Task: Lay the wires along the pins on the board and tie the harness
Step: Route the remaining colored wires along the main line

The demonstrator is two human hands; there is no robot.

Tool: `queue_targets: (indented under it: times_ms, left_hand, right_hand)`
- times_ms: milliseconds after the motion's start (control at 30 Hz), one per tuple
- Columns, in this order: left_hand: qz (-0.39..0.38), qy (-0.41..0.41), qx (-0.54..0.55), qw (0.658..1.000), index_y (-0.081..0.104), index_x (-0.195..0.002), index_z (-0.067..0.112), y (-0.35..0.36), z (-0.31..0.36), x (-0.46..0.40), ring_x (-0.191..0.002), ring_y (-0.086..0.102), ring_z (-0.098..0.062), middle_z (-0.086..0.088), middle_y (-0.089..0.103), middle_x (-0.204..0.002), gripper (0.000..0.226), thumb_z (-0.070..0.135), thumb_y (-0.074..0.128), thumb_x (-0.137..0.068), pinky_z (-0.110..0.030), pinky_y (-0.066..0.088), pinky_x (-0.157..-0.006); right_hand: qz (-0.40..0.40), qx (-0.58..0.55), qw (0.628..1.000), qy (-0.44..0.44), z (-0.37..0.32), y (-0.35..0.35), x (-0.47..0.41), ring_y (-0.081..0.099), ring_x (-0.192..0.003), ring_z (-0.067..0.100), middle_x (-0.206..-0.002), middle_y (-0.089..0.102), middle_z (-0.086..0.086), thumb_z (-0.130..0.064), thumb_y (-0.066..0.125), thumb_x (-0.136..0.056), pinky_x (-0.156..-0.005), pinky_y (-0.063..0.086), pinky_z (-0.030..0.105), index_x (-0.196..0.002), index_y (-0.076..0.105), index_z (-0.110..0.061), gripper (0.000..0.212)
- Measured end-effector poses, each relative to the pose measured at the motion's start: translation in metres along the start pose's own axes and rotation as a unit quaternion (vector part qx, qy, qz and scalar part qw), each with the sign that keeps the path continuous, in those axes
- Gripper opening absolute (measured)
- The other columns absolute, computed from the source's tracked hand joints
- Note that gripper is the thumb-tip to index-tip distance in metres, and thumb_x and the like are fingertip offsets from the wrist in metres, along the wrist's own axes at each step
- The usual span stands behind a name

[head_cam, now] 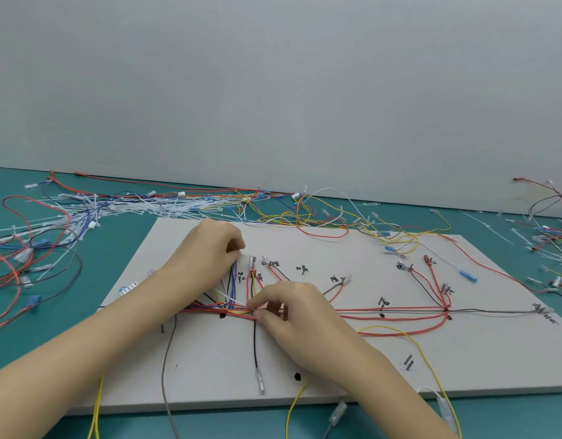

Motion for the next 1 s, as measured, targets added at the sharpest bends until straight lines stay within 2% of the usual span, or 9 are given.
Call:
queue_targets:
  times_ms: [167, 333, 433, 533, 600, 700, 800, 867, 1000]
  left_hand:
    - [-0.011, -0.005, 0.039, 0.999, 0.075, -0.087, 0.018, -0.001, -0.006, 0.001, -0.072, 0.055, -0.005, 0.006, 0.071, -0.083, 0.012, 0.009, 0.074, -0.079, -0.021, 0.041, -0.071]
    - [-0.056, -0.03, 0.103, 0.993, 0.075, -0.088, 0.021, -0.004, -0.012, 0.004, -0.08, 0.064, -0.009, 0.011, 0.071, -0.084, 0.013, 0.012, 0.076, -0.079, -0.013, 0.047, -0.067]
    - [-0.066, -0.021, 0.119, 0.99, 0.076, -0.091, 0.025, -0.01, -0.009, 0.013, -0.087, 0.062, -0.003, 0.013, 0.07, -0.089, 0.014, 0.015, 0.074, -0.081, -0.016, 0.047, -0.073]
    - [-0.068, 0.023, 0.14, 0.988, 0.077, -0.08, 0.029, -0.015, 0.008, 0.029, -0.083, 0.059, -0.001, 0.017, 0.068, -0.08, 0.012, 0.017, 0.077, -0.079, -0.009, 0.039, -0.069]
    - [-0.102, 0.046, 0.158, 0.981, 0.077, -0.073, 0.029, -0.01, 0.018, 0.042, -0.077, 0.059, -0.003, 0.018, 0.066, -0.072, 0.012, 0.018, 0.079, -0.078, -0.009, 0.038, -0.065]
    - [-0.125, 0.062, 0.185, 0.973, 0.076, -0.072, 0.032, -0.003, 0.025, 0.059, -0.072, 0.06, -0.008, 0.015, 0.063, -0.075, 0.013, 0.023, 0.077, -0.08, -0.014, 0.042, -0.063]
    - [-0.108, 0.073, 0.185, 0.974, 0.075, -0.074, 0.034, -0.005, 0.026, 0.067, -0.074, 0.059, -0.01, 0.011, 0.06, -0.077, 0.011, 0.027, 0.073, -0.082, -0.021, 0.045, -0.066]
    - [-0.11, 0.076, 0.181, 0.974, 0.075, -0.077, 0.034, -0.005, 0.028, 0.067, -0.076, 0.057, -0.009, 0.012, 0.059, -0.078, 0.009, 0.03, 0.071, -0.083, -0.023, 0.044, -0.069]
    - [-0.102, 0.128, 0.092, 0.982, 0.073, -0.09, 0.032, -0.008, 0.042, 0.072, -0.088, 0.05, -0.002, 0.019, 0.054, -0.085, 0.006, 0.027, 0.069, -0.087, -0.023, 0.041, -0.08]
  right_hand:
    - [0.005, -0.031, 0.999, -0.003, -0.001, -0.003, 0.004, 0.049, -0.069, -0.007, -0.069, 0.055, -0.018, -0.022, 0.061, -0.09, -0.063, 0.036, 0.009, -0.096, 0.074, -0.023, 0.014]
    - [-0.016, -0.079, 0.997, -0.012, -0.004, 0.009, 0.009, 0.052, -0.073, -0.002, -0.082, 0.066, -0.011, -0.021, 0.062, -0.089, -0.067, 0.037, 0.009, -0.097, 0.075, -0.024, 0.016]
    - [-0.02, -0.071, 0.997, 0.001, -0.002, 0.01, 0.009, 0.052, -0.072, -0.004, -0.073, 0.06, -0.019, -0.02, 0.062, -0.088, -0.067, 0.036, 0.008, -0.098, 0.076, -0.025, 0.018]
    - [-0.014, -0.052, 0.998, 0.019, 0.005, 0.004, 0.008, 0.051, -0.073, -0.008, -0.068, 0.054, -0.026, -0.02, 0.061, -0.088, -0.067, 0.036, 0.005, -0.099, 0.076, -0.027, 0.021]
    - [-0.01, -0.045, 0.998, 0.036, 0.011, 0.0, 0.009, 0.055, -0.076, -0.004, -0.076, 0.06, -0.022, -0.019, 0.06, -0.087, -0.069, 0.039, 0.007, -0.096, 0.076, -0.027, 0.021]
    - [0.013, -0.044, 0.996, 0.083, 0.025, -0.009, 0.013, 0.058, -0.08, -0.001, -0.082, 0.067, -0.015, -0.017, 0.061, -0.086, -0.071, 0.043, 0.009, -0.087, 0.075, -0.024, 0.016]
    - [0.026, -0.064, 0.988, 0.14, 0.046, -0.022, 0.019, 0.056, -0.068, -0.002, -0.074, 0.066, -0.012, -0.019, 0.066, -0.084, -0.067, 0.044, 0.015, -0.077, 0.073, -0.026, 0.012]
    - [0.033, -0.062, 0.984, 0.166, 0.058, -0.037, 0.023, 0.05, -0.055, -0.002, -0.068, 0.064, -0.009, -0.021, 0.069, -0.084, -0.059, 0.041, 0.019, -0.075, 0.073, -0.024, 0.011]
    - [-0.017, -0.134, 0.976, 0.173, 0.07, -0.056, 0.031, 0.048, -0.048, -0.006, -0.066, 0.065, -0.011, -0.017, 0.075, -0.082, -0.049, 0.033, 0.007, -0.079, 0.079, -0.021, 0.006]
Point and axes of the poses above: each hand's wrist, its own x-axis away from the middle knuckle, its own y-axis out of the palm, z = x × y, the point moved 9 cm from there along -x, towards the middle knuckle
